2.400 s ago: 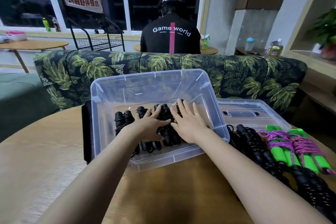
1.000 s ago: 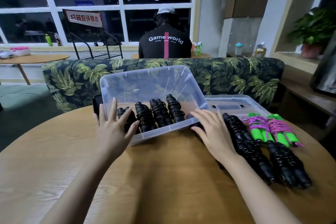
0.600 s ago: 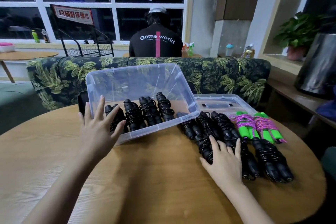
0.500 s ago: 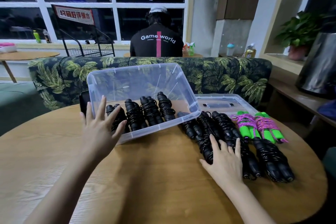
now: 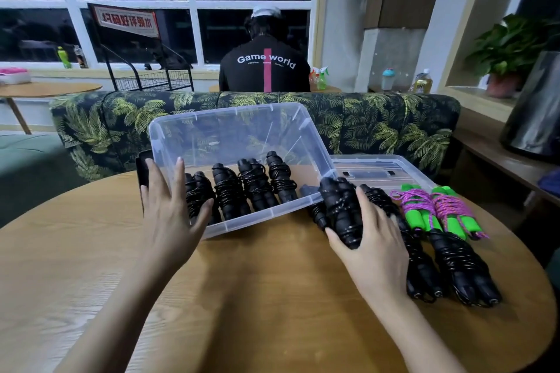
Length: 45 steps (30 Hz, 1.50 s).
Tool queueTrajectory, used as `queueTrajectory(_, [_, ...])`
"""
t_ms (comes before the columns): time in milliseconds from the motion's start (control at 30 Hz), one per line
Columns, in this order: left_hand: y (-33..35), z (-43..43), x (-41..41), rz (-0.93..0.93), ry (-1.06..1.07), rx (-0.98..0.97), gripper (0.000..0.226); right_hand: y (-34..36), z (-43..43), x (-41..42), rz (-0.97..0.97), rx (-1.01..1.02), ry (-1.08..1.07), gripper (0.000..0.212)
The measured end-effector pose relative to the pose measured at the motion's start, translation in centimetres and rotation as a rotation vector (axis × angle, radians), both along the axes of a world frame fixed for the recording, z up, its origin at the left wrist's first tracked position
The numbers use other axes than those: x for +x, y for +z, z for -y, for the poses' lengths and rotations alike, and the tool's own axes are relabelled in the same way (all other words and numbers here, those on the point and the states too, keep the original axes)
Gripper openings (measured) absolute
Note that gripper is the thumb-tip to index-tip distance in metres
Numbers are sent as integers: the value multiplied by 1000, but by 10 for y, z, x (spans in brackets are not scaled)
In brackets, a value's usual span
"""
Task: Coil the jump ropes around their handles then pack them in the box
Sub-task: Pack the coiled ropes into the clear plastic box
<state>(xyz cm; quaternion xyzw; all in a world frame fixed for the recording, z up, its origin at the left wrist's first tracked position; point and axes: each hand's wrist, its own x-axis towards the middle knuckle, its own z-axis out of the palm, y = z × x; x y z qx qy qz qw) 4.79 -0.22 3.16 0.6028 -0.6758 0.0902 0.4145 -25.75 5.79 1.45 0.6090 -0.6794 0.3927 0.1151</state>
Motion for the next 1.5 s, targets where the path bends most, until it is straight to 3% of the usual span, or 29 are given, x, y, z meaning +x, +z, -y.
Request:
queueTrajectory(233, [-1,-7,-2,-52,-34,-15,70,62,39,83,211,85,331,87])
queueTrajectory(567, [-10,-14,-6,-259,-192,-43,62,61,113,184,358,448,616,98])
queueTrajectory(633, [-10,-14,-6,-281,-207,-49,61,54,120,197,392,528,657,90])
queueTrajectory(733, [-11,-14,-5,-305,-221,-56,62,44,127,208,247,704,678,61])
queueTrajectory(867, [-13,-15,-6,-302,-224,-56,63,38,129,206,157,789,716,55])
queueTrajectory(1000, [-12,-16,-7,-311,-227,-58,59,40,128,195,182,723,753,55])
queueTrajectory(1133, [-11,-17,-5,-289,-217,-45,60,44,111,154,-96,500,669,56])
queueTrajectory(1267, [-9,-17,-6,-222,-170,-24,62,29,89,97,-239,325,702,97])
queueTrajectory(1367, [6,-13,-6,-81,-5,-28,69,9,87,75,-325,216,787,80])
queueTrajectory(1500, [40,5,-25,424,107,7,63,-1,91,76,-296,9,794,49])
